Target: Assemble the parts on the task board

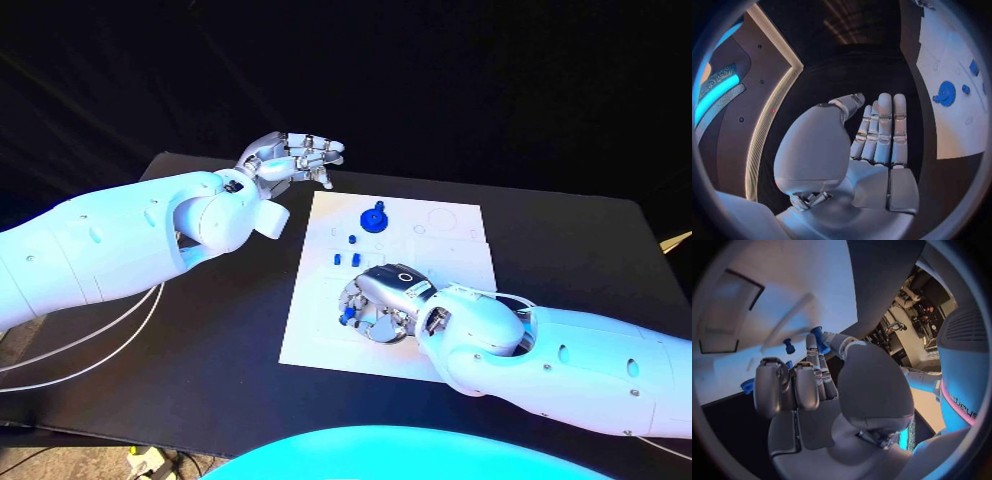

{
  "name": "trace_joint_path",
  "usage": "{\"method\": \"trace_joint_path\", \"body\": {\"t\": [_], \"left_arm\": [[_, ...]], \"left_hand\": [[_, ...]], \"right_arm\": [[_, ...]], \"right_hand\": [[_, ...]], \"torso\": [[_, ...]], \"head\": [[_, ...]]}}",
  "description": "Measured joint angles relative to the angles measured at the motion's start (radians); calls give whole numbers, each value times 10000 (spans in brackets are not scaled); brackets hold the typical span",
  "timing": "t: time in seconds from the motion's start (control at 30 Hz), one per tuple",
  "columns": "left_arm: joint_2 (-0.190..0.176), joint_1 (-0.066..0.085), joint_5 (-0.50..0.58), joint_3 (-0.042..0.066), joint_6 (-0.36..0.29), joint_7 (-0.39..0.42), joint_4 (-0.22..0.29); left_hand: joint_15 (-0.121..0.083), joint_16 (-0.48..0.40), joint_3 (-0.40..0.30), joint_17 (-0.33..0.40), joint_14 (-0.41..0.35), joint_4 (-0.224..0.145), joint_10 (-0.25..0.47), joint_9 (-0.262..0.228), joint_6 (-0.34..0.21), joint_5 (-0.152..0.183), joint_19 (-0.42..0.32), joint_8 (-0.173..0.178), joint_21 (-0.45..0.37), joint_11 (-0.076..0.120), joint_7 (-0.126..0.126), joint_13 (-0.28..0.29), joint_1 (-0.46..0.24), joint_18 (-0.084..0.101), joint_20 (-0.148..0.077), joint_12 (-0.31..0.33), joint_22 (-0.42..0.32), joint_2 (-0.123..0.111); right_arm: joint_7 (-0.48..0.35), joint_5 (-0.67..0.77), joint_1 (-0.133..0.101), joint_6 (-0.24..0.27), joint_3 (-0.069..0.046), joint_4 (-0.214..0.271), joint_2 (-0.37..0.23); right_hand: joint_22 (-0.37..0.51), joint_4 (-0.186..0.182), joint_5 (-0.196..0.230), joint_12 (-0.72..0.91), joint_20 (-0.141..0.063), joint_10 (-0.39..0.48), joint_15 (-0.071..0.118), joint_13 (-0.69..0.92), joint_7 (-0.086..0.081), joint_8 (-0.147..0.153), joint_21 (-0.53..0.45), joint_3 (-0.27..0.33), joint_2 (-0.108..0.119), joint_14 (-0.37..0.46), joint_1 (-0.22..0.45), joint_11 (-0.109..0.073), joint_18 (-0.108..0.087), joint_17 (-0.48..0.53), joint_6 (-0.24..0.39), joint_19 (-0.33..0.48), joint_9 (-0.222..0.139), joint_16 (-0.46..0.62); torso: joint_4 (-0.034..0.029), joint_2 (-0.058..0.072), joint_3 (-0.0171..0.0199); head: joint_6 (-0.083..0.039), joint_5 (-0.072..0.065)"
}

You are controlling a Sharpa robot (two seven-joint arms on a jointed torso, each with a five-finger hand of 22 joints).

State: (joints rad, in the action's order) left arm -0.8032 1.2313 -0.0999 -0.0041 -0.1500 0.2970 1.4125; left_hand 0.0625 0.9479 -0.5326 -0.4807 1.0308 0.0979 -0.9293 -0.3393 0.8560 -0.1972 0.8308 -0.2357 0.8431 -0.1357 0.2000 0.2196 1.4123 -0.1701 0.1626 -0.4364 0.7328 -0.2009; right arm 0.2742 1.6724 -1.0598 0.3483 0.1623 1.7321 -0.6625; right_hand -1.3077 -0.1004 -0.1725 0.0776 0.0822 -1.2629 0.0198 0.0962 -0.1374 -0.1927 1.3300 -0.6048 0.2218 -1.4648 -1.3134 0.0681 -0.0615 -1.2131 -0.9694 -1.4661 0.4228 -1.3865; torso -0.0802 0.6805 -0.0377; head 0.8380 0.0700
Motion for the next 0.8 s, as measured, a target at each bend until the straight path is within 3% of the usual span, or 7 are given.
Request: {"method": "trace_joint_path", "body": {"t": [0.33, 0.5, 0.8], "left_arm": [[-5, 0, 0, 0, 3, -5, 3], [-11, 0, 0, 0, 6, -8, 4], [-19, 2, 0, 0, 9, -11, 3]], "left_hand": [[0, 0, 0, 0, 0, 0, 37, 0, 0, 0, 0, 0, 0, -37, 0, -9, 0, 0, 0, 0, 0, 0], [0, 0, 0, 0, 0, 0, 36, 0, 0, 0, 22, 0, 0, -37, 0, -8, 0, 1, 22, 0, -6, 0], [0, 0, 0, 0, 0, 0, 36, 0, 0, 0, 38, 0, 0, -36, 0, -8, 0, 1, 38, 0, -8, 0]], "right_arm": [[116, 28, 20, -20, 13, 51, -99], [138, 36, 26, 51, 14, 226, -246], [37, -84, -10, 712, -15, 931, -925]], "right_hand": [[1, 0, 0, 0, 0, 37, 0, 84, 32, 289, -38, 0, 209, 0, 127, -37, 0, 7, 428, 0, -135, 0], [2, -47, 0, 0, 0, 42, 0, 159, 106, 612, -39, 47, 309, 0, 228, -42, -1, 7, 918, 0, -265, -5], [3, -91, 0, 1, 0, 11, 0, 226, 209, 811, 33, 192, 391, 0, 312, -122, -1, -36, 1252, 0, -378, -39]], "torso": [[6, -5, 1], [8, -7, 1], [20, -17, -5]], "head": [[-2, -15], [-20, -27], [-103, -120]]}}
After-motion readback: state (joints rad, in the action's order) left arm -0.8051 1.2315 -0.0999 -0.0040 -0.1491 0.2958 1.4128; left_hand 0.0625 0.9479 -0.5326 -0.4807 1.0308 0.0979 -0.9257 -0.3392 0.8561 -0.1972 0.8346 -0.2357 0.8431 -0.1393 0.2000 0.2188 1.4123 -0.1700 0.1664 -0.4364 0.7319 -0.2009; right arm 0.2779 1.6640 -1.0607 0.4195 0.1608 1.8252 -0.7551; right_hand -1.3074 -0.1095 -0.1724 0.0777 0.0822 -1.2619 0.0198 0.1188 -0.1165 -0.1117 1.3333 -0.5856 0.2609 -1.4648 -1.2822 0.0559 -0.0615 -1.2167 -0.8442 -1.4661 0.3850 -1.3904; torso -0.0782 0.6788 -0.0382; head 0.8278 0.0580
